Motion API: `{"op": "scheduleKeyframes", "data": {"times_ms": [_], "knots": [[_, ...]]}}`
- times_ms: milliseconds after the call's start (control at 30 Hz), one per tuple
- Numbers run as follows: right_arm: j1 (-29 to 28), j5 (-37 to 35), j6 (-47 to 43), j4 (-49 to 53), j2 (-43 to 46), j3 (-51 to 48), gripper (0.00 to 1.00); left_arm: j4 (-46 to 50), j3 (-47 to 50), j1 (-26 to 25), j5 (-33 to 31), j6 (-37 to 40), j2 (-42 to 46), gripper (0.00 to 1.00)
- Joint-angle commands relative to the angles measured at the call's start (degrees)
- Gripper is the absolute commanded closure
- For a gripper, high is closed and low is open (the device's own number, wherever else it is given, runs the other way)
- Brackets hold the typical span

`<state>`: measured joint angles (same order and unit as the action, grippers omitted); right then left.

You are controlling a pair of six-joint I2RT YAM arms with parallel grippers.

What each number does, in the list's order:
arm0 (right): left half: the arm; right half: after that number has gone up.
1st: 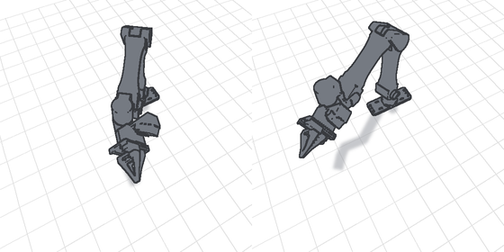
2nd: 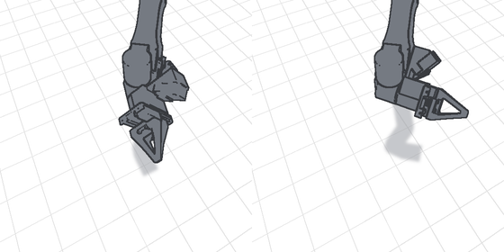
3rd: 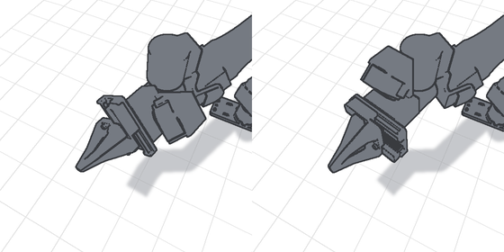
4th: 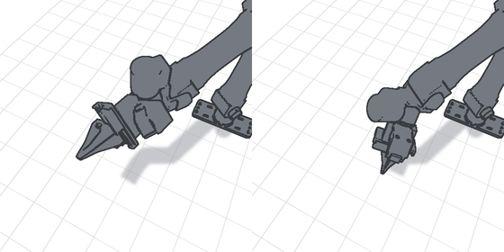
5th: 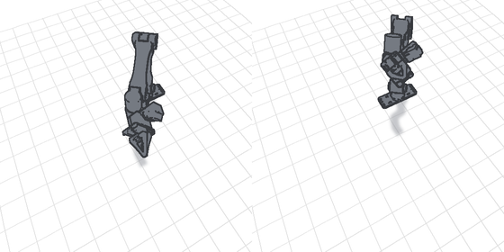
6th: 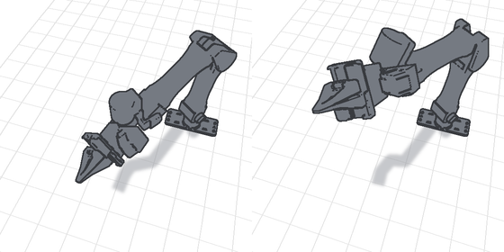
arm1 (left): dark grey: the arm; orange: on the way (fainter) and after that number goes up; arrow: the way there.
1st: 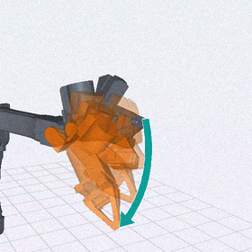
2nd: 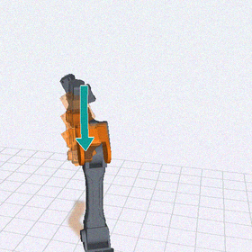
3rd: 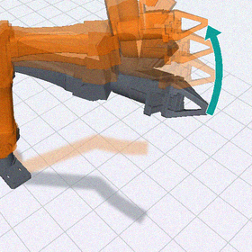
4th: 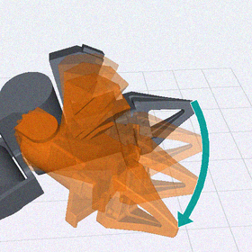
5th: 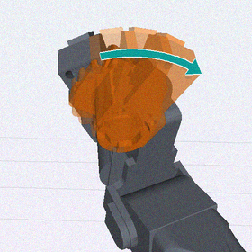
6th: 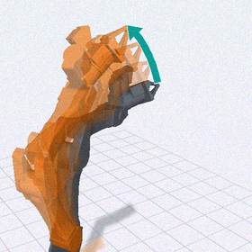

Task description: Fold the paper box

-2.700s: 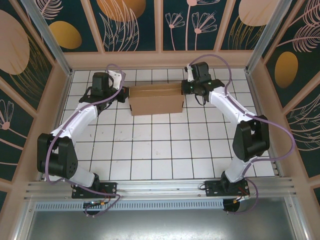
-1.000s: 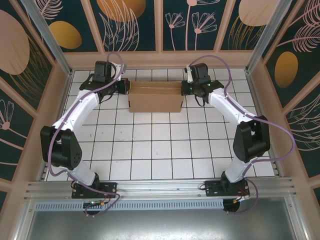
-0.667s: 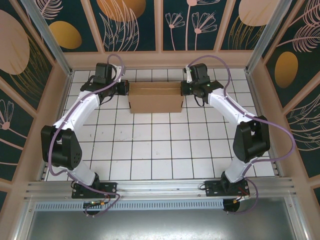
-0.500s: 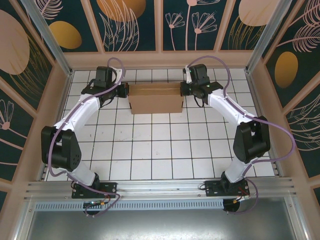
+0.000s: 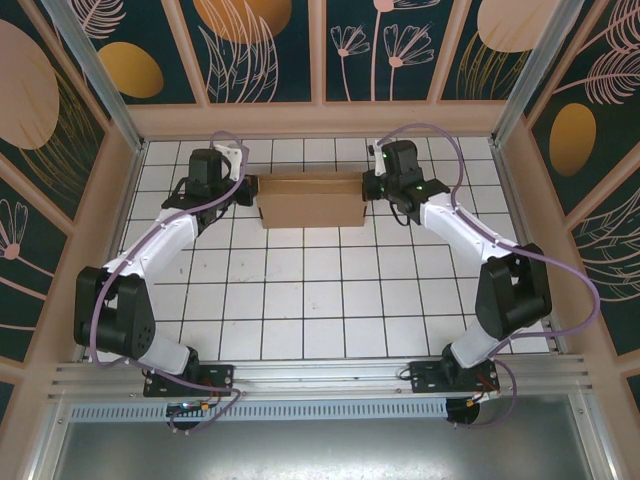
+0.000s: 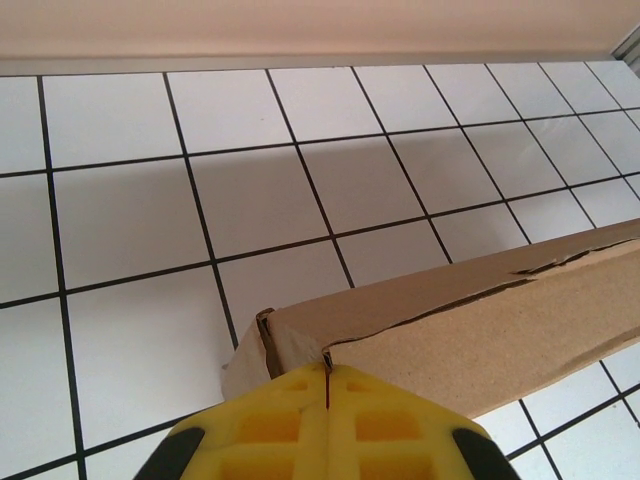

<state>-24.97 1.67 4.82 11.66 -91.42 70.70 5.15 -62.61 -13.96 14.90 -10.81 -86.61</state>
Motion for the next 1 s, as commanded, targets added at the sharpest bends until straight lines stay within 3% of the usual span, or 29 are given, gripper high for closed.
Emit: {"op": "scheduleKeyframes", "data": {"times_ms": [0,567,767,967], "knots": [[-1.2,1.1,0.5,-1.8,1.4,-3.7,1.0,1.5,3.0,-0.9,0.9,-1.4,-0.7,1.0],[-1.4,2.9,13.7,-13.6,2.3,-13.3,1.0,-3.2,10.9,-1.1,1.7,-3.5,-0.7,1.0],[-1.6,3.9,14.3,-21.0,3.5,-20.7,1.0,-4.1,13.5,-1.3,0.6,-3.8,0.1,1.0],[-1.6,4.2,14.0,-20.5,3.8,-20.3,0.99,-3.9,14.0,-1.8,0.7,-3.6,0.0,1.0]]}}
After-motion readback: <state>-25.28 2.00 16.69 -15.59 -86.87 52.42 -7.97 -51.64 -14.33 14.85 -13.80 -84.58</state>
